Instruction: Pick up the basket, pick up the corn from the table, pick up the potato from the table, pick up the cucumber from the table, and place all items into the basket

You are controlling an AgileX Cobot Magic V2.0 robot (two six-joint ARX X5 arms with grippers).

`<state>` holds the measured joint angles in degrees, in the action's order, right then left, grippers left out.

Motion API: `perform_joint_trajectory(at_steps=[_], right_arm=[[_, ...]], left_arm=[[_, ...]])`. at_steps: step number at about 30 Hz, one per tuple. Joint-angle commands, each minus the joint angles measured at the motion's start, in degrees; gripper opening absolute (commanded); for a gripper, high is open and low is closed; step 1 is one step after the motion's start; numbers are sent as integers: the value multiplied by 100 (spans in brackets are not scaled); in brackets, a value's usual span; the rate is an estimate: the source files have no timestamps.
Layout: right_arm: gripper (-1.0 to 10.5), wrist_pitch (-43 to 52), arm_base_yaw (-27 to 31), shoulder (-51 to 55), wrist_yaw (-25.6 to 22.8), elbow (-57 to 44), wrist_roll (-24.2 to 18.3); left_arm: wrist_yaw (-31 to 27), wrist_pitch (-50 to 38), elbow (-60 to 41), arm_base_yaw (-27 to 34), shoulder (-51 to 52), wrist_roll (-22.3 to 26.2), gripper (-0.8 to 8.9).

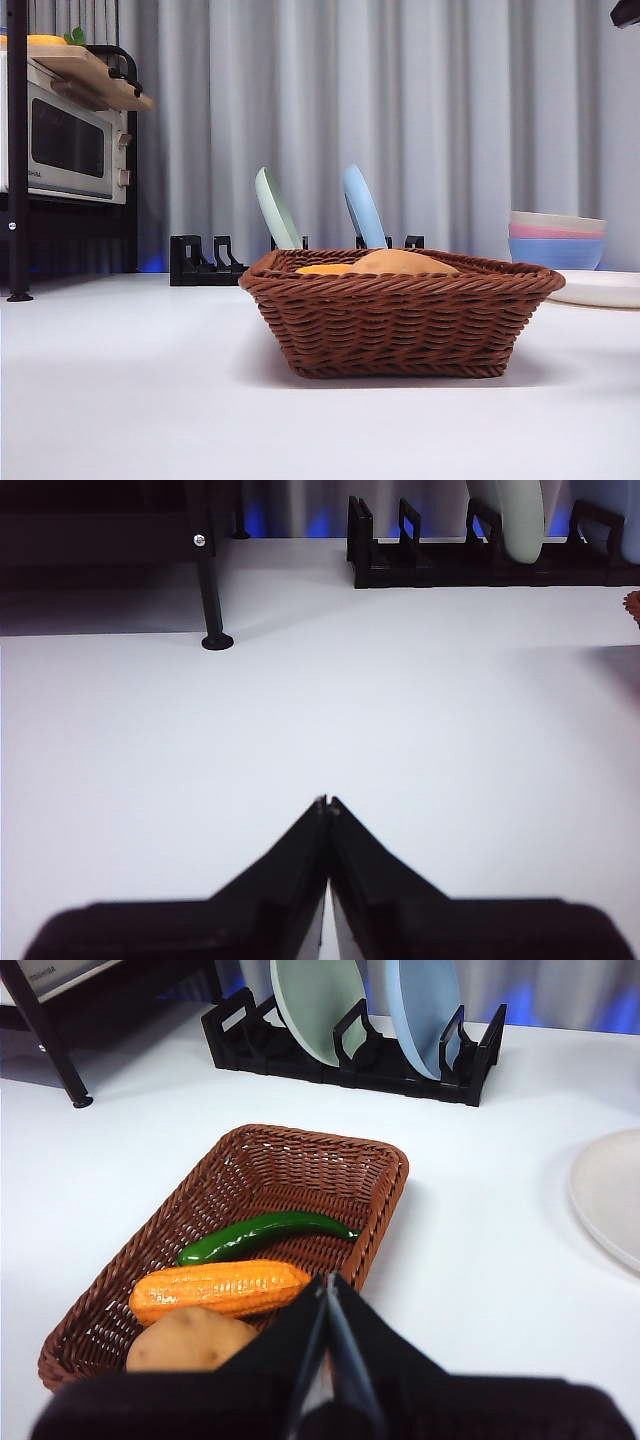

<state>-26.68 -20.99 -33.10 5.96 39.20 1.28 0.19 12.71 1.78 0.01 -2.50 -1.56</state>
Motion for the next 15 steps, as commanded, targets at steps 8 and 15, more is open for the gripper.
perform_joint_trajectory(at_steps=[8, 15], right_arm=[[2, -68, 114, 304, -927, -48, -177], [2, 935, 855, 1060, -728, -820, -83]], left_arm=[[0, 20, -70, 24, 13, -35, -3], [0, 20, -70, 24, 13, -35, -3]])
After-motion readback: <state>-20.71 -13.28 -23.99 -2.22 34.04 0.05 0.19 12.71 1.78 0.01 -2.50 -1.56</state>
